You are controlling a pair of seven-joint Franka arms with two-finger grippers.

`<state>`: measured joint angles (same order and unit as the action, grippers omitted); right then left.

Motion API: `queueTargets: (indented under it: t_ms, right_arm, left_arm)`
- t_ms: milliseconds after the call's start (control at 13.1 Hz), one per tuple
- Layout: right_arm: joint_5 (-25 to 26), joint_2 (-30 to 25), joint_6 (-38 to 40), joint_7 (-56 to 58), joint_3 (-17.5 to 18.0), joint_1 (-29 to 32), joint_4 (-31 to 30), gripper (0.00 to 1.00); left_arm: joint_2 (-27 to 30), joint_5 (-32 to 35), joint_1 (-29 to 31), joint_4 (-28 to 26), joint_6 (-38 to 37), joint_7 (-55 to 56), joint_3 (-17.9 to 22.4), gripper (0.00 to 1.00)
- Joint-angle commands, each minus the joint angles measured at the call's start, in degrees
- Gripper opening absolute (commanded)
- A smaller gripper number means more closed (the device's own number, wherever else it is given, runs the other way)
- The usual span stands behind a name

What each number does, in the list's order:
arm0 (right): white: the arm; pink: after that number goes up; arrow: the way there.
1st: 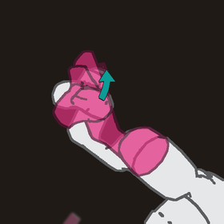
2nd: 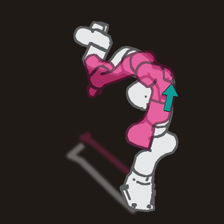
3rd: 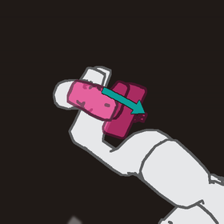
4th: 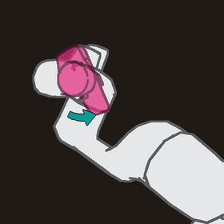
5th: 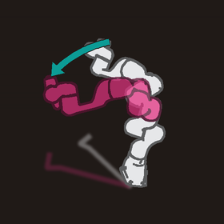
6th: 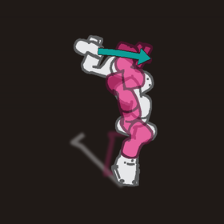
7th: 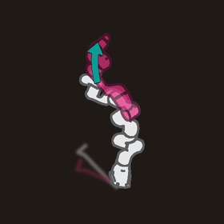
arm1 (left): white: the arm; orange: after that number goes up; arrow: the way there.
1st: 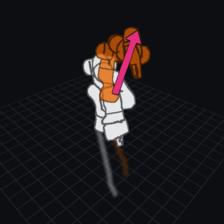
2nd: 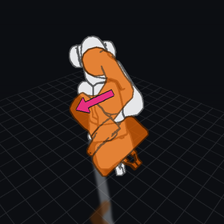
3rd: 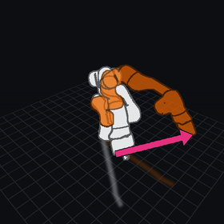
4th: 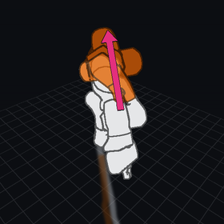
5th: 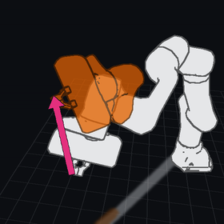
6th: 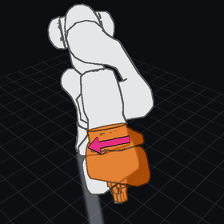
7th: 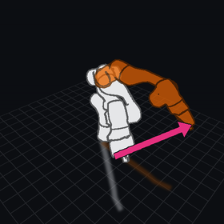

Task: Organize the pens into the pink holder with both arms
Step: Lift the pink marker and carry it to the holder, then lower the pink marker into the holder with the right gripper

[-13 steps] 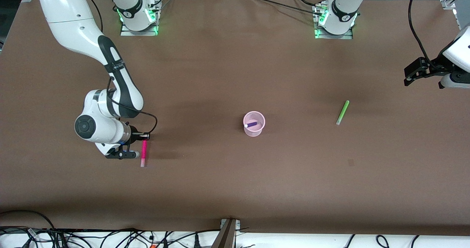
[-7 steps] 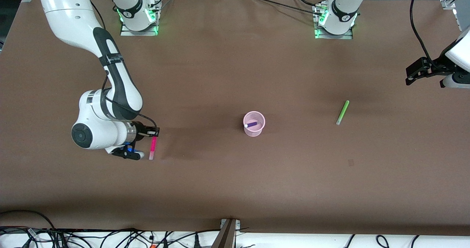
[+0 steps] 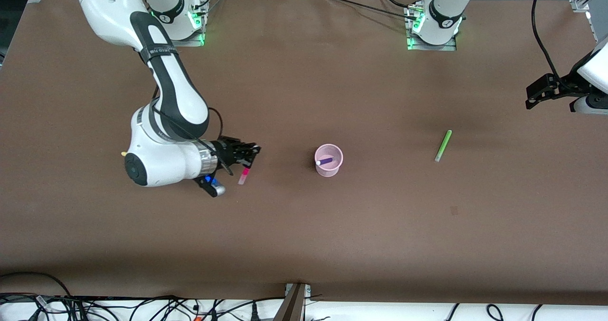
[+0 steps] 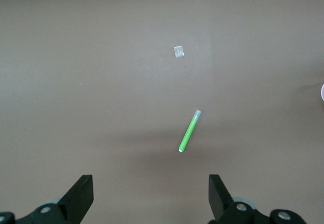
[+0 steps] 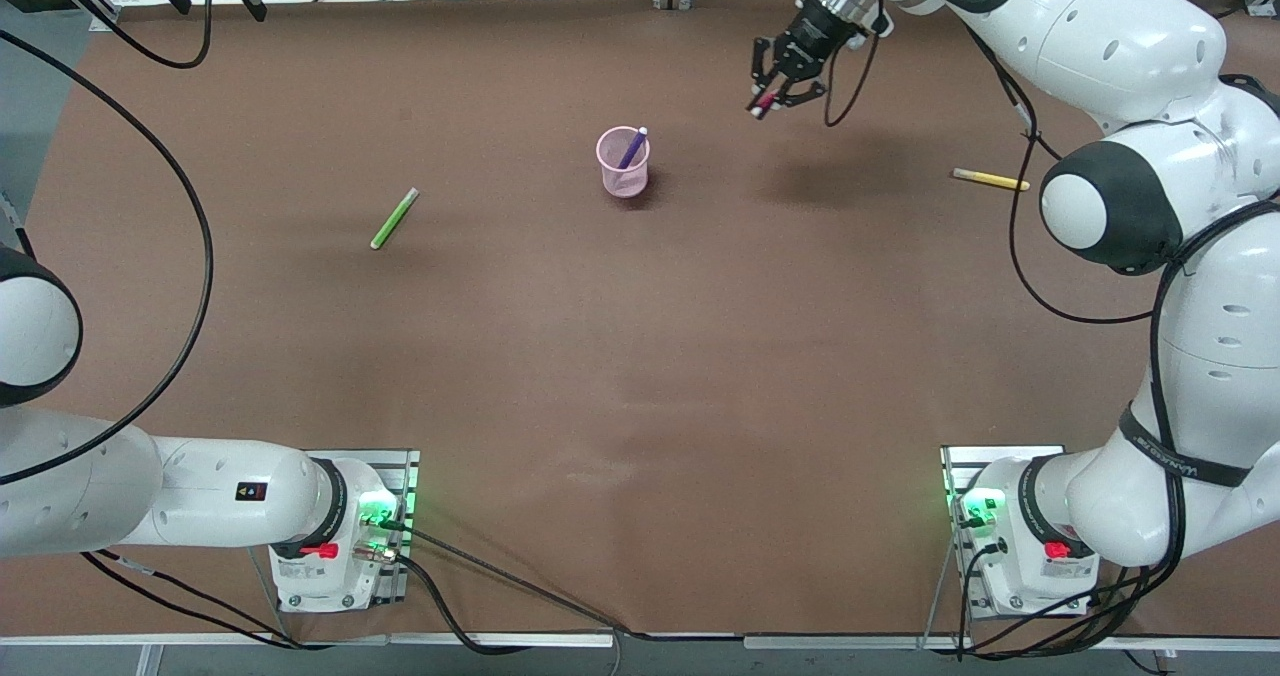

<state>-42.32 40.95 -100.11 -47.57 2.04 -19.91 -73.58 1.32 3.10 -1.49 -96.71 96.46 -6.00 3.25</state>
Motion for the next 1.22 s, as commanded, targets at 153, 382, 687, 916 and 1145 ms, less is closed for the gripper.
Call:
queueTargets:
  t_ms: [153,382,687,916,1145]
  right_arm:
    - [-16.19,1.42,-7.72,-10.78,2.97,-1.26,1.95,0.0]
    - [-24.72,2.12,-16.58,-14.21,2.97,-5.65,1.86,0.0]
    - [-33.43,3.79,-29.17,-17.21,3.06,-11.9,2.04,0.0]
    - [-37.04,4.66,-31.02,-17.82,2.97,-13.05,1.6,0.0]
    - [-37.49,5.02,-33.22,-21.51,3.06,-14.36,1.25,0.0]
  left_arm:
    - [-0.97,-0.91,0.26,2.23,-1.45,-0.68,-0.09,1.0]
    - [-1.06,-0.99,0.18,2.32,-1.36,-0.68,-0.27,1.0]
    - [-1.84,-0.99,0.09,3.19,-1.27,-0.68,-0.35,1.0]
    - [-1.94,-0.99,-0.09,3.37,-1.27,-0.59,-0.44,1.0]
    - [-1.94,-1.0,-0.09,3.37,-1.27,-0.59,-0.44,1.0]
